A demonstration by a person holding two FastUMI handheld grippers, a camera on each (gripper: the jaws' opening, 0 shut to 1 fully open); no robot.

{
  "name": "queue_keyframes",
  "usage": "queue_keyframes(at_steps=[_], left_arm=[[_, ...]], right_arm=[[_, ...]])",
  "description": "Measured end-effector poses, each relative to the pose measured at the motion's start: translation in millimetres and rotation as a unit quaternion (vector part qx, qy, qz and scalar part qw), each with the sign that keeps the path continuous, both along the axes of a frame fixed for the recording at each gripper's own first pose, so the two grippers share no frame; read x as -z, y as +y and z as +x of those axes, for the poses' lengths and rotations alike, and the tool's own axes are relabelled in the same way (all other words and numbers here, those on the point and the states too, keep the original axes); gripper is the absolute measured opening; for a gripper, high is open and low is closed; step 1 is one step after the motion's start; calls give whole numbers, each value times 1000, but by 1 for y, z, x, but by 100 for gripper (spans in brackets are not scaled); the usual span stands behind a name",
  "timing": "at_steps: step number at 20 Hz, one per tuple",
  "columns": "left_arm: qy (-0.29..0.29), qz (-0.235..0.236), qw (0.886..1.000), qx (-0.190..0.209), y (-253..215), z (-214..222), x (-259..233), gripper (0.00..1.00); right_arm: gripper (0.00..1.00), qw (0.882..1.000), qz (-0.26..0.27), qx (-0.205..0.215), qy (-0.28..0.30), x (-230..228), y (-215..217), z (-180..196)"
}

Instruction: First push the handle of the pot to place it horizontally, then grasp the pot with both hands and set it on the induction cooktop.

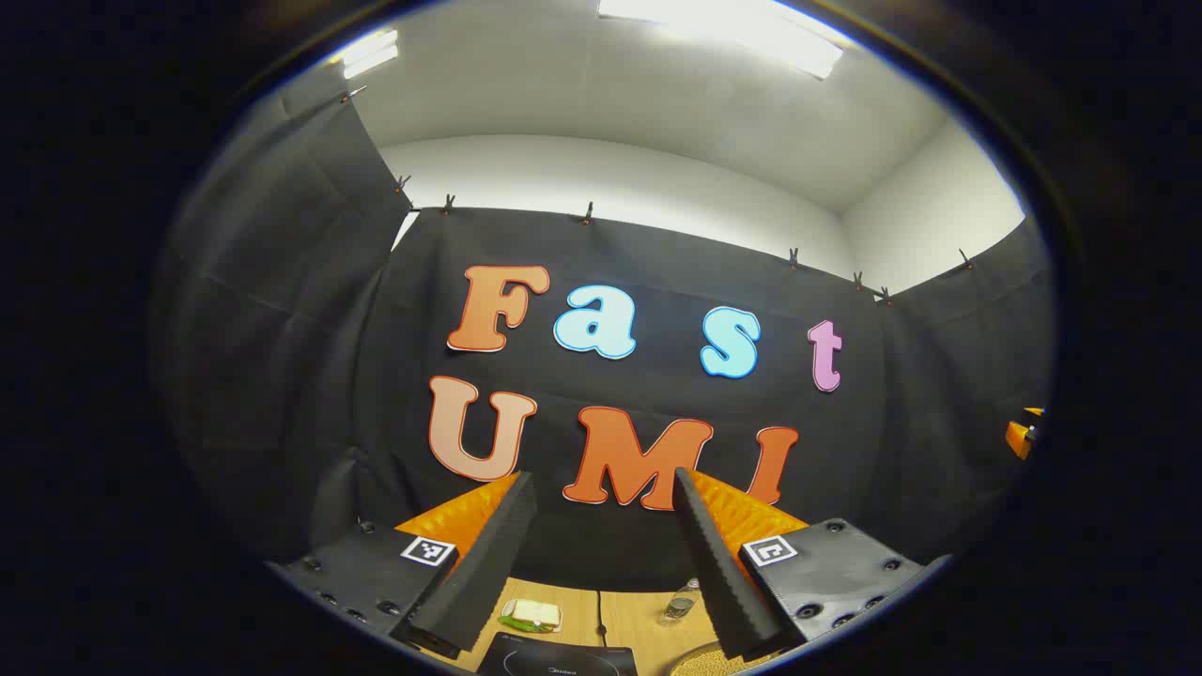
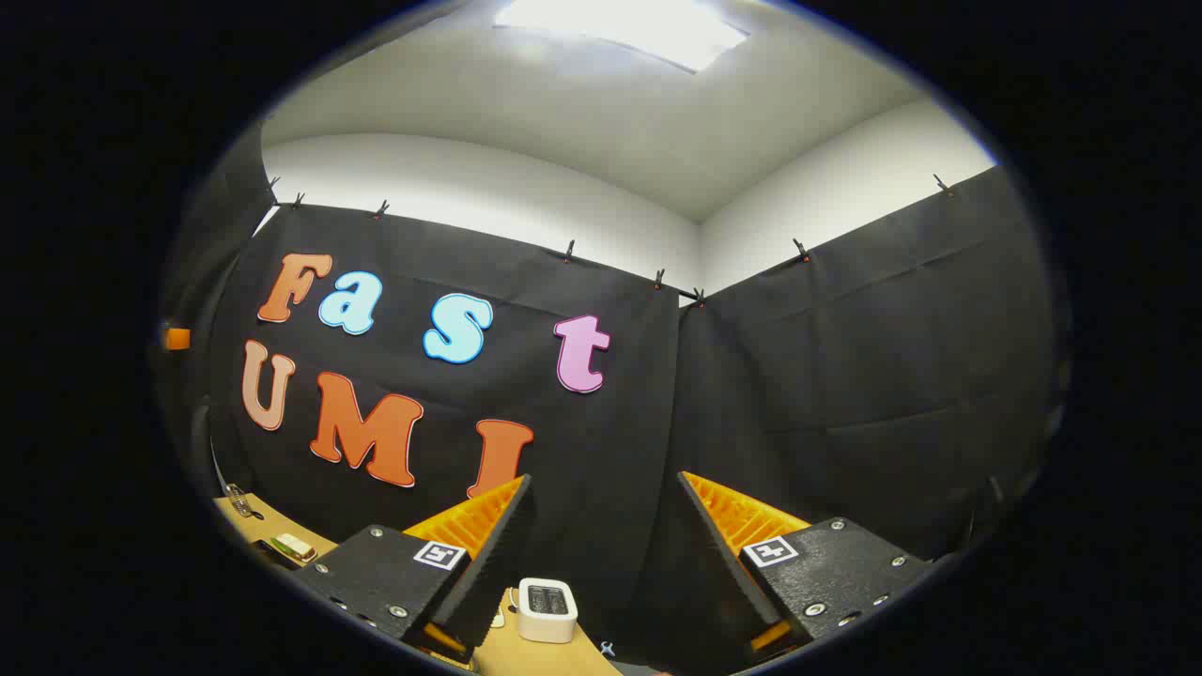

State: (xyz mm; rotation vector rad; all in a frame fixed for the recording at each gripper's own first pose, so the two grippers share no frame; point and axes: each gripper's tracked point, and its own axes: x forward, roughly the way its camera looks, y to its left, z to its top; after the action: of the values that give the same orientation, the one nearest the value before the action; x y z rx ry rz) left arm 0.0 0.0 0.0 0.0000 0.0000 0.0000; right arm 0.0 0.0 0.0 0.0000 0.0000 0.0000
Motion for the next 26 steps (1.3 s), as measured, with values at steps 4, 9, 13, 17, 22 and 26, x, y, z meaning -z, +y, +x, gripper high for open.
queue_keyframes(at_steps=[4,9,13,17,22,26], left_arm=[[-9,6,1000,11,-4,6,-1,96],[-16,6,999,27,-18,15,-1,98],[-28,16,999,33,-23,16,-4,96],[-34,23,998,39,-28,18,-6,95],[-36,27,998,38,-26,18,-2,98],[-31,30,999,29,-19,18,3,97]], right_arm=[[92,1000,-4,8,-6,-7,-3,-4],[92,1000,-7,25,-7,-8,-15,-8],[92,999,-13,33,-13,-11,-21,-9],[92,999,-11,32,-17,-12,-19,-8],[92,999,-16,30,-16,-8,-18,-4],[92,999,-22,25,-16,-6,-15,0]])
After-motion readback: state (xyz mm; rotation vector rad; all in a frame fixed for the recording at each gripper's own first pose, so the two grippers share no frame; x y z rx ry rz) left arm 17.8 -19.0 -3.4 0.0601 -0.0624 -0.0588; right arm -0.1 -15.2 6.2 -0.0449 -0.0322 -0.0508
